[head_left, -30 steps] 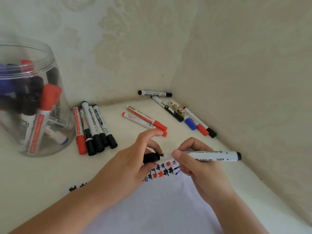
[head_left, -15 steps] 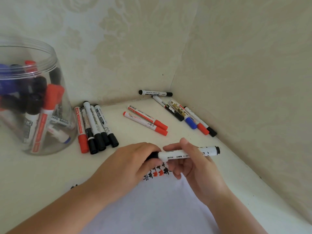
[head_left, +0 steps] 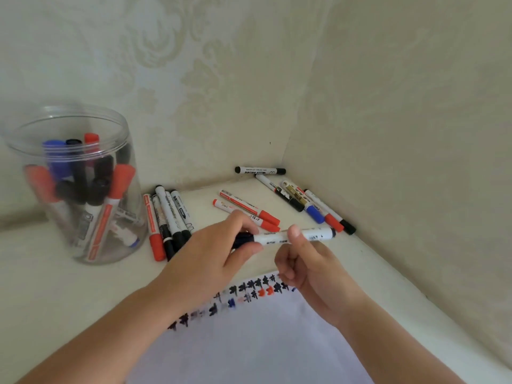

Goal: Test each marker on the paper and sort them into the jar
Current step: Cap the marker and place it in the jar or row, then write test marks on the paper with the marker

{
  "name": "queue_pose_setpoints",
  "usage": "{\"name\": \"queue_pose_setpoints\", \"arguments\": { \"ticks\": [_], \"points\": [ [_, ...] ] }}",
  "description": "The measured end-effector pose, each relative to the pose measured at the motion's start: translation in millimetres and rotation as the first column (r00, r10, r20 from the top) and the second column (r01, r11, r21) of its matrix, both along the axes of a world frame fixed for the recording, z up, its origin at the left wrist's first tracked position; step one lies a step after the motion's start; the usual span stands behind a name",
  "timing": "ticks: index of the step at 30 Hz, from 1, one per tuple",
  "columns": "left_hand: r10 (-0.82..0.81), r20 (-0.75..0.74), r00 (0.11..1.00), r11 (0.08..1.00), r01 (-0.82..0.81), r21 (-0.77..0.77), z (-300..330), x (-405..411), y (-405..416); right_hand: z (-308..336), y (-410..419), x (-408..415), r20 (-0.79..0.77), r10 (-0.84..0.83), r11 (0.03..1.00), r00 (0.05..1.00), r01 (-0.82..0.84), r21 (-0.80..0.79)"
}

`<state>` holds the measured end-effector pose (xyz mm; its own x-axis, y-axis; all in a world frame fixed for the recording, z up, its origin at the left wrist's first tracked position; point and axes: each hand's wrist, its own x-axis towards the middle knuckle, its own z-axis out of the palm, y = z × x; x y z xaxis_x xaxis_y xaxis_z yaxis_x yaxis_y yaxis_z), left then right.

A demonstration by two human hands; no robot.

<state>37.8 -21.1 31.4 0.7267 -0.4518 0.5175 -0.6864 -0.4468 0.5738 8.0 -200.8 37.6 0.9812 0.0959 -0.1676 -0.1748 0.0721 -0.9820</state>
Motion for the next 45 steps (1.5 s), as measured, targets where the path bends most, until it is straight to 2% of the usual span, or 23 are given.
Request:
{"name": "queue_pose_setpoints", "arguments": {
  "ticks": [2, 5, 9, 12, 14, 16, 18, 20, 23, 25, 28, 31, 34, 36, 37, 39, 41, 43, 45],
  "points": [
    [0.084, 0.022, 0.996, 0.988, -0.080, -0.128, 13.0, 6.4, 12.5, 6.5, 0.0, 4.3, -0.002, -0.030, 0.986, 1.000, 0.029, -0.164],
    [0.206, 0.068, 0.976, 0.933, -0.175, -0.316, 33.9, 9.7, 34.4, 15.5, 7.8, 13.9, 0.010, -0.074, 0.954, 0.997, 0.074, -0.290],
    [0.336, 0.222, 0.915, 0.868, -0.208, -0.451, 72.6, -7.2, 68.5, 25.5, 34.2, 30.3, 0.175, -0.033, 0.923, 0.984, 0.097, -0.372],
    [0.463, 0.368, 0.807, 0.819, -0.231, -0.525, 105.4, -18.2, 101.0, 26.1, 52.3, 41.6, 0.278, -0.006, 0.894, 0.960, 0.129, -0.429],
    [0.537, 0.389, 0.749, 0.777, -0.259, -0.575, 123.8, -18.0, 123.4, 22.1, 60.3, 49.4, 0.289, -0.032, 0.899, 0.957, 0.154, -0.409],
    [0.540, 0.355, 0.763, 0.753, -0.250, -0.609, 135.8, -14.0, 139.5, 16.6, 67.0, 55.8, 0.275, -0.051, 0.899, 0.960, 0.164, -0.407],
    [0.533, 0.333, 0.778, 0.775, -0.292, -0.560, 137.4, -6.8, 146.7, 10.4, 73.0, 60.4, 0.262, -0.060, 0.899, 0.963, 0.166, -0.406],
    [0.553, 0.340, 0.761, 0.815, -0.408, -0.412, 129.5, 3.3, 147.7, 6.0, 78.0, 63.4, 0.264, -0.058, 0.891, 0.963, 0.170, -0.421],
    [0.522, 0.283, 0.805, 0.853, -0.500, -0.151, 107.8, 17.1, 145.9, 2.2, 79.6, 67.0, 0.297, -0.057, 0.870, 0.953, 0.193, -0.454],
    [0.507, 0.256, 0.823, 0.852, -0.523, -0.003, 96.1, 20.2, 144.4, 0.7, 75.8, 69.0, 0.305, -0.059, 0.860, 0.950, 0.204, -0.468],
    [0.492, 0.321, 0.810, 0.814, -0.558, 0.161, 85.7, 20.4, 142.2, -1.2, 63.6, 72.3, 0.302, -0.086, 0.838, 0.949, 0.233, -0.493],
    [0.538, 0.389, 0.748, 0.782, -0.615, 0.100, 87.2, 18.3, 137.3, -0.4, 45.9, 76.9, 0.328, -0.129, 0.785, 0.936, 0.299, -0.543],
    [0.519, 0.482, 0.706, 0.828, -0.554, -0.082, 87.0, 14.4, 118.1, -3.5, 25.7, 84.1, 0.377, -0.105, 0.660, 0.920, 0.348, -0.666],
    [0.418, 0.475, 0.775, 0.902, -0.417, -0.113, 80.8, 13.5, 98.0, -7.6, 17.7, 88.0, 0.363, -0.021, 0.529, 0.932, 0.318, -0.787],
    [0.337, 0.458, 0.823, 0.937, -0.342, -0.074, 75.5, 13.5, 86.8, -11.3, 15.4, 89.5, 0.347, 0.038, 0.461, 0.937, 0.292, -0.838],
    [0.186, 0.386, 0.903, 0.974, -0.223, 0.051, 60.6, 16.4, 65.5, -20.6, 13.7, 91.8, 0.313, 0.170, 0.317, 0.935, 0.248, -0.915],
    [0.138, 0.244, 0.960, 0.977, -0.172, 0.124, 44.3, 20.9, 45.7, -25.7, 17.2, 91.1, 0.290, 0.257, 0.206, 0.922, 0.240, -0.948],
    [0.141, 0.107, 0.984, 0.977, -0.156, 0.147, 25.6, 26.4, 29.1, -28.8, 18.7, 89.7, 0.278, 0.290, 0.150, 0.915, 0.244, -0.958],
    [0.138, 0.016, 0.990, 0.977, -0.139, 0.162, 9.3, 30.0, 16.3, -27.7, 16.2, 85.9, 0.301, 0.304, 0.157, 0.904, 0.264, -0.952]
  ]
}}
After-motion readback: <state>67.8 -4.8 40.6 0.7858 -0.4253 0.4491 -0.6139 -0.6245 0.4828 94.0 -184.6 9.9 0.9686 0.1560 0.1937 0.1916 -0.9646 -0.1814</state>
